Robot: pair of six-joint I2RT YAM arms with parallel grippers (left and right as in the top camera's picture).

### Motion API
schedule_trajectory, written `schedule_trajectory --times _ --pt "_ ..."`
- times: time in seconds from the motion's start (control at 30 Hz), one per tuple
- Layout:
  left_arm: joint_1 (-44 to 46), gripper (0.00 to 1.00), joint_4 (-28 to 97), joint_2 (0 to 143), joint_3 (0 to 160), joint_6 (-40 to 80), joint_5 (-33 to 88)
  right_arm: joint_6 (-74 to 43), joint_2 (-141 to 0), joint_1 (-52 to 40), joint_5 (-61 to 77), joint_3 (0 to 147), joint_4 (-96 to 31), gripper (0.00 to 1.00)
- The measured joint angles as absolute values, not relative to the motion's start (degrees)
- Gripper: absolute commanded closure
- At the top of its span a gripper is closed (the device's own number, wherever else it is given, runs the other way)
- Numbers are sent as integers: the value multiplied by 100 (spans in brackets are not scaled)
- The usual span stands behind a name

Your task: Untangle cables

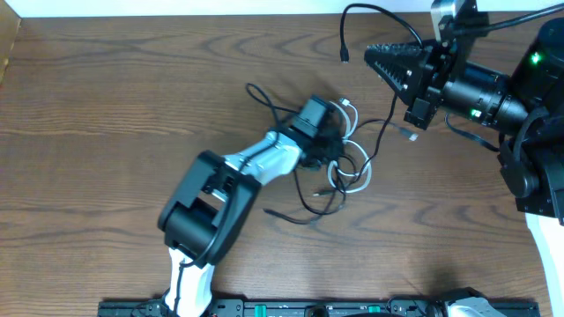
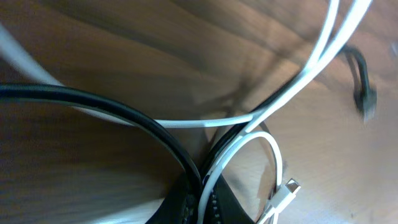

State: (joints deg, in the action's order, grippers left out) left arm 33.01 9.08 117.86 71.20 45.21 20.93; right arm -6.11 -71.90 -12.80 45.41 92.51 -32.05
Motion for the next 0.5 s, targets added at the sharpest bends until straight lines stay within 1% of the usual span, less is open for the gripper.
schedule_trajectory --times 0.1,0.23,0.5 --pt "2849 92 1413 11673 7124 4449 2084 -534 -7164 -1280 4051 9251 -3592 99" --pt "1994 93 1962 11507 7116 4110 2012 -486 -7046 -1247 3282 9251 -4012 99" --pt "329 93 2755 11216 7061 3719 1896 -622 -6683 -729 1623 9251 -4958 99"
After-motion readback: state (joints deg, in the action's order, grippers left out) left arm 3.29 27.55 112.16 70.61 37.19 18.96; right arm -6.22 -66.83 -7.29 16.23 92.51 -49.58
